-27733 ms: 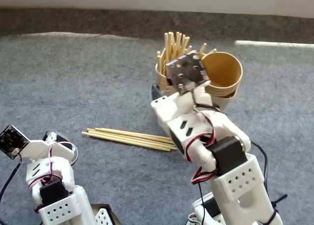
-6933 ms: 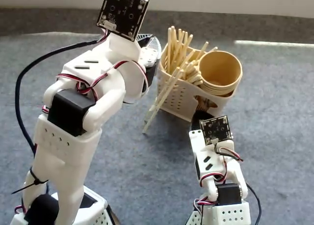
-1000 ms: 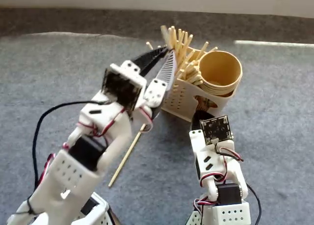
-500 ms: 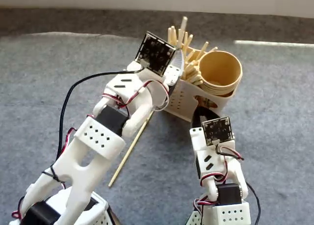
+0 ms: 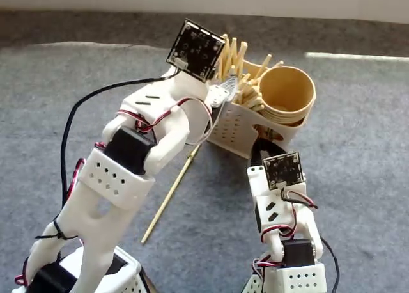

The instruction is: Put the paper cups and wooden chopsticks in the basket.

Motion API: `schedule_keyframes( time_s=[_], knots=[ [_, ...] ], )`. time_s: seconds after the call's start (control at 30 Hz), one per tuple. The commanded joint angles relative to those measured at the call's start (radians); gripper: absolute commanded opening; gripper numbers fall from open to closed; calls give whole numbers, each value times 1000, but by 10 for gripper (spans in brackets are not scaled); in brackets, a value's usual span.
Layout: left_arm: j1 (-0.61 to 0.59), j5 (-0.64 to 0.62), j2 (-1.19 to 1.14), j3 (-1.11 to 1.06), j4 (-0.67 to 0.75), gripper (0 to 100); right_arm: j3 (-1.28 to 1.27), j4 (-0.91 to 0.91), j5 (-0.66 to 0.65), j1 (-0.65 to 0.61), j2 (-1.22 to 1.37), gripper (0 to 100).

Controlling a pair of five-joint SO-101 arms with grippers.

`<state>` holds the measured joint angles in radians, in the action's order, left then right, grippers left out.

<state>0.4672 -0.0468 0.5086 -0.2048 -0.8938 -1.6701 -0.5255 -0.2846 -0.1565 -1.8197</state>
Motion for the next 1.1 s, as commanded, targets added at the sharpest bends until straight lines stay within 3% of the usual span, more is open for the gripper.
schedule_keyframes(
  time_s=[0.0, 0.17, 0.4, 0.53, 0.7, 1.07],
  knots=[
    [-22, -63, 5, 61, -6, 126, -67, 33, 3, 10, -19, 5],
    [-48, -112, -31, 18, 172, 125, -68, 33, 3, 10, -19, 5],
    [-56, -110, -245, 79, 377, 8, -81, 35, 3, 10, -19, 5],
    [-56, -112, -326, 182, 265, 21, -81, 35, 3, 10, -19, 5],
    [-56, -117, -341, 277, 78, 130, -81, 35, 3, 10, -19, 5],
    [24, -106, -200, 562, -370, 129, -82, 35, 3, 7, -19, 5]
  ],
)
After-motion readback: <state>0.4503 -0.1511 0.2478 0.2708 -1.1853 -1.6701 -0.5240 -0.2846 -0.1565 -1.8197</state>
